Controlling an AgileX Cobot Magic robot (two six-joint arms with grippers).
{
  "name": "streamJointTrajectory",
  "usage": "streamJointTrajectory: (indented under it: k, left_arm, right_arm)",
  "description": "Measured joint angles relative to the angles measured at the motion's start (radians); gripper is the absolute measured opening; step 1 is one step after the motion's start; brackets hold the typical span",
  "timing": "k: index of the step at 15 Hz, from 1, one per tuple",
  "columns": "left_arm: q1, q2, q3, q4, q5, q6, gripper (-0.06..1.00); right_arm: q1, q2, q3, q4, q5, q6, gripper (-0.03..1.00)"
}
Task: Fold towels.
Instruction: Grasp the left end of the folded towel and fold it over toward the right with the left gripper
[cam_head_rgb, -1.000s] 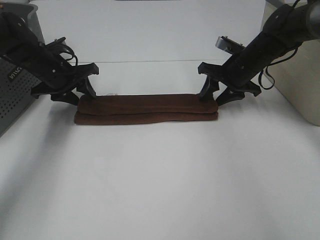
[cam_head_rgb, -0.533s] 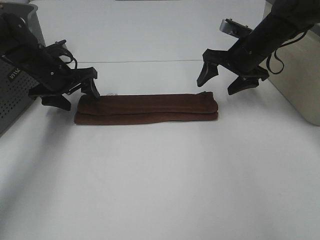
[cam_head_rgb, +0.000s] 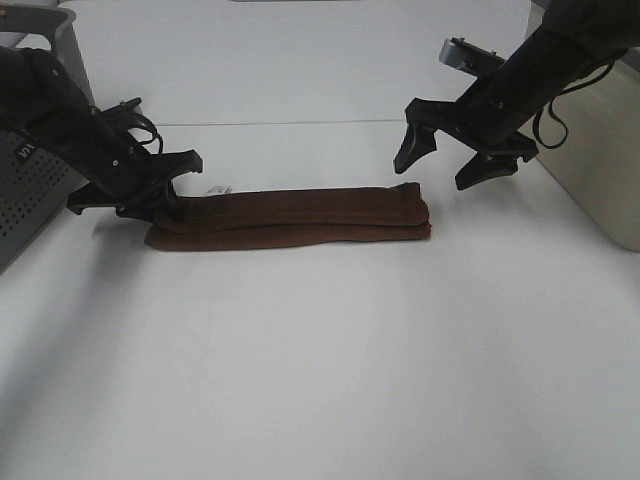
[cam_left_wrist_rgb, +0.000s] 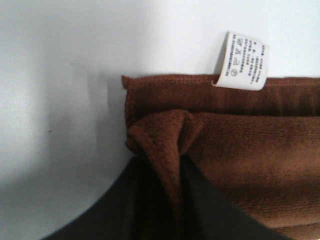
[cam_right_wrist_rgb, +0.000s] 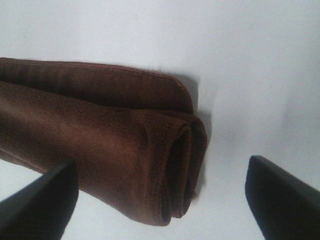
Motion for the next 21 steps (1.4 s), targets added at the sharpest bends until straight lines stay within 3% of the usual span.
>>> streamJointTrajectory:
  k: [2,5,10,13,15,19,21]
  left_arm:
    - [-0.003,0.000,0.000,-0.003,-0.010,0.000,0.07]
    - [0.017,-0.012,0.000,0.011,0.013,0.000,0.07]
    - [0.064,-0.141,-0.112,0.115,0.176,-0.034,0.07]
    - [-0.002,-0.161,-0.222,0.119,0.274,-0.101,0.07]
    - [-0.085,-0.153,-0.273,0.119,0.278,-0.166,0.07]
    - [-0.228,-0.058,-0.343,0.117,0.175,-0.306,0.08]
    - [-0.269,0.014,-0.395,0.105,0.149,-0.355,0.16]
  right_arm:
    - [0.000,-0.003,0.000,0.000,0.002,0.017,0.85]
    - [0.000,-0.029,0.000,0.001,0.010,0.026,0.85]
    - [0.000,-0.048,-0.008,0.031,0.060,0.026,0.85]
    - [0.000,-0.065,-0.009,0.042,0.102,0.026,0.85]
    - [0.000,-0.099,-0.009,0.043,0.105,0.026,0.85]
    - [0.000,-0.180,-0.011,0.040,0.130,0.026,0.85]
    - [0.000,-0.198,-0.011,0.025,0.141,0.026,0.85]
